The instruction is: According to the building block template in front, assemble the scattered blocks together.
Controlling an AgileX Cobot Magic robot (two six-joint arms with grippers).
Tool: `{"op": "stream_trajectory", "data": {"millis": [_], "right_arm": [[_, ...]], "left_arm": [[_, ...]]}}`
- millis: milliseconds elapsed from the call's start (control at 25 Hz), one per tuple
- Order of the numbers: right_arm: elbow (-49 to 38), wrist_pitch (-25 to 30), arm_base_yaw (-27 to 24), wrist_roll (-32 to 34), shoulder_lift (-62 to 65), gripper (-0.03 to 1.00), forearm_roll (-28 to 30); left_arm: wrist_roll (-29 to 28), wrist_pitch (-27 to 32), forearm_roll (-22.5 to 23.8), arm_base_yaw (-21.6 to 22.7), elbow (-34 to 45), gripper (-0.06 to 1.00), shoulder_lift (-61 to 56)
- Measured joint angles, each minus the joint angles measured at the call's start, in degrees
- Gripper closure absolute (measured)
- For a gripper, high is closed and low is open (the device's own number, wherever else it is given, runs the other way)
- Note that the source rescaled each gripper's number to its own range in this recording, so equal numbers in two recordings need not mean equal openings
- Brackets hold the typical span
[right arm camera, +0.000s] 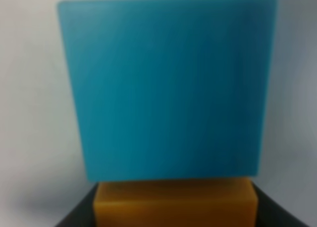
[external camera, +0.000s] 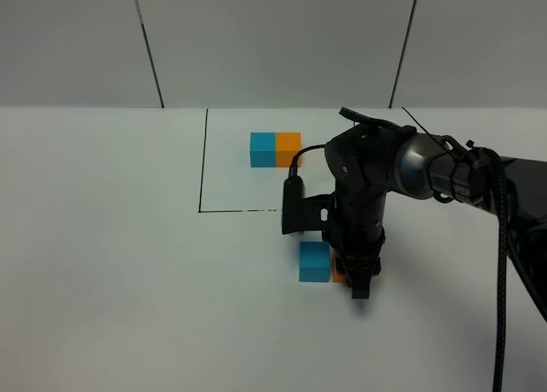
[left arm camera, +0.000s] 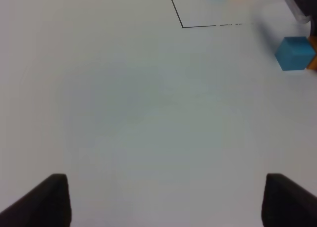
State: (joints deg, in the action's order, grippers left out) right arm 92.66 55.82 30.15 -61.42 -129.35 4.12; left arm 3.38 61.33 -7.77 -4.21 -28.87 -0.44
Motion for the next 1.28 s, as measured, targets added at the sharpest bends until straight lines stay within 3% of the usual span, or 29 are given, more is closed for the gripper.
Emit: {"op": "stream_trajectory", "data": {"millis": [1280], "right_arm": [[0.07, -0.93, 0.38, -0.34, -0.05, 0.97, -1.31]], "left_arm": [[0.00, 0.00, 0.00, 0.00, 0.00, 0.29, 0.00]]}}
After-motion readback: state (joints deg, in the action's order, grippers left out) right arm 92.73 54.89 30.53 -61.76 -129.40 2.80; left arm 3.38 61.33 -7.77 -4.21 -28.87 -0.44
